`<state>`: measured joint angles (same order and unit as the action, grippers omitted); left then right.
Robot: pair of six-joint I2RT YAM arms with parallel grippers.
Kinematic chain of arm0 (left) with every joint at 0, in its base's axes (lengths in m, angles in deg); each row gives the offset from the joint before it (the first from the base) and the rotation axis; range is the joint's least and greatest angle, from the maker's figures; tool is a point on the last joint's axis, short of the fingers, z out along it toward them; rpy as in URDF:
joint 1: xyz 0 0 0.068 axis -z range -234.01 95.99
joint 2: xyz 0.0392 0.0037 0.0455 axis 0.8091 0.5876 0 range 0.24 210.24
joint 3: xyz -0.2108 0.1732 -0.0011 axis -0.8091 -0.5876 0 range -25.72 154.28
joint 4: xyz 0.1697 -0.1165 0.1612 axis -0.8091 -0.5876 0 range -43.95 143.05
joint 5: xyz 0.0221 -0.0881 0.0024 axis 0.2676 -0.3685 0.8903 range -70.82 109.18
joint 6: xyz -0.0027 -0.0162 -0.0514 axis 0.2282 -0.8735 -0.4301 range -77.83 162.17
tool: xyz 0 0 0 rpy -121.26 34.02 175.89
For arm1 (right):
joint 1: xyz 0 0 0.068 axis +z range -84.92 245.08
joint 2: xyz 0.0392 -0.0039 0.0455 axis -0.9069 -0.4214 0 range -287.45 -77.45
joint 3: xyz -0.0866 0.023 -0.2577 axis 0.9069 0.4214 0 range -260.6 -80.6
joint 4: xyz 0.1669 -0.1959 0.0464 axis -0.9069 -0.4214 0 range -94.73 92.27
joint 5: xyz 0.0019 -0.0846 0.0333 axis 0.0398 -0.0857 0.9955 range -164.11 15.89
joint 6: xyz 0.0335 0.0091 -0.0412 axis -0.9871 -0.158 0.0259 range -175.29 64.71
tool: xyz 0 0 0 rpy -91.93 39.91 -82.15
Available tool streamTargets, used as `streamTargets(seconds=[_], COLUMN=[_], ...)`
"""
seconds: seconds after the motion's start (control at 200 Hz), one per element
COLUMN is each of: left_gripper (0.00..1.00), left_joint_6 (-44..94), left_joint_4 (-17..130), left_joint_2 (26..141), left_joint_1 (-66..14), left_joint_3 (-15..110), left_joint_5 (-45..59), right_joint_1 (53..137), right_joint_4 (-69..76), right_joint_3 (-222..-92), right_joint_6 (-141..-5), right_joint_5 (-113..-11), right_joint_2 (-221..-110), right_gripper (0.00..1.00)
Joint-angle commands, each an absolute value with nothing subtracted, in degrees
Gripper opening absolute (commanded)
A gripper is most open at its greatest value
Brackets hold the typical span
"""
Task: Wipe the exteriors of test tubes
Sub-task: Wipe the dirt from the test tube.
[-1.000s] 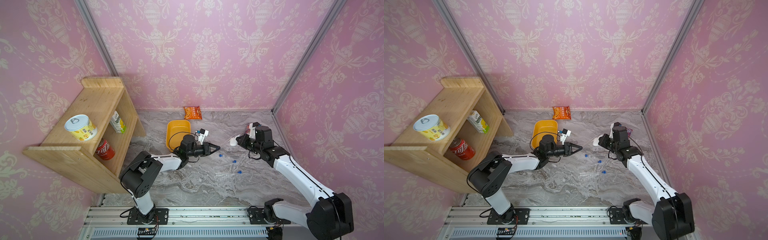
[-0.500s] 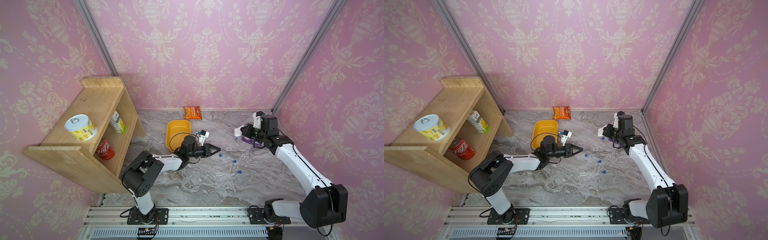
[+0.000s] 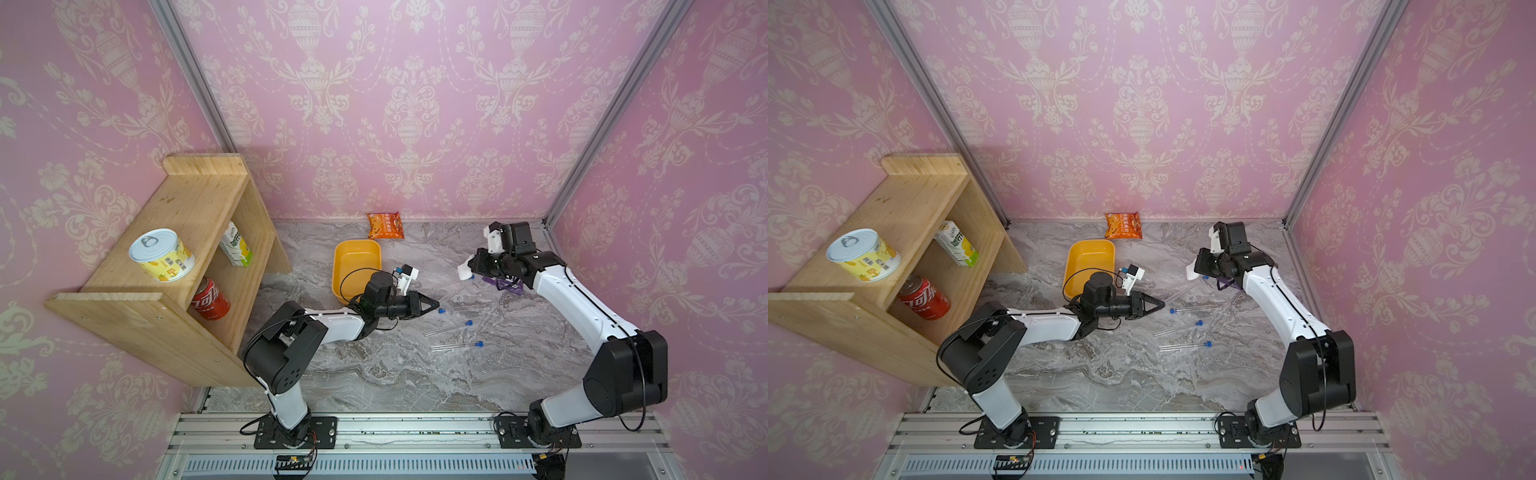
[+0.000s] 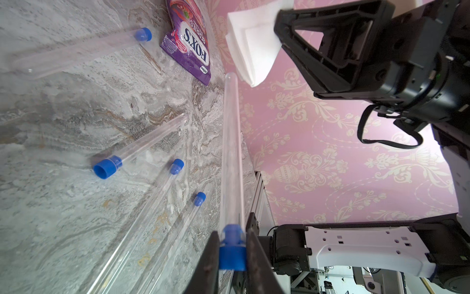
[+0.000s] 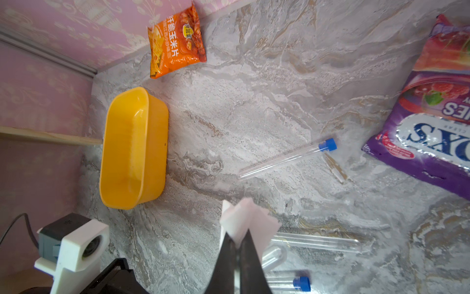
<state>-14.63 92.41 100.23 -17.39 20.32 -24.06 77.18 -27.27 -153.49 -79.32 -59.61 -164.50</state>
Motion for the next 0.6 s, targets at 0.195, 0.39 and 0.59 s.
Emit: streamTargets(seconds=[0.195,0.39,0.59], left_gripper=[0.20,0.20,0.19], left_joint_6=[-11.44,-11.71,-11.58], left_joint_4=[89.56,90.27,90.14], left_joint_2=[99.16,99.51,99.47], left_joint_1=[-16.97,-16.93,-16.94], left_joint_3=[21.57,21.64,21.74], left_joint_5=[-25.62,-25.81,-25.74], right_joint_1=[79.88,81.32,82.93], right_joint_4=[-35.56,-36.93,-37.53], right_joint_3=[-157.38,-156.11,-156.11], right_joint_6=[-74.90,-74.01,-74.23], right_joint_5=[-60.05,-61.48,-60.51], right_joint_2=[-167.03,-167.08,-167.31], right_gripper=[0.00,0.00,0.00])
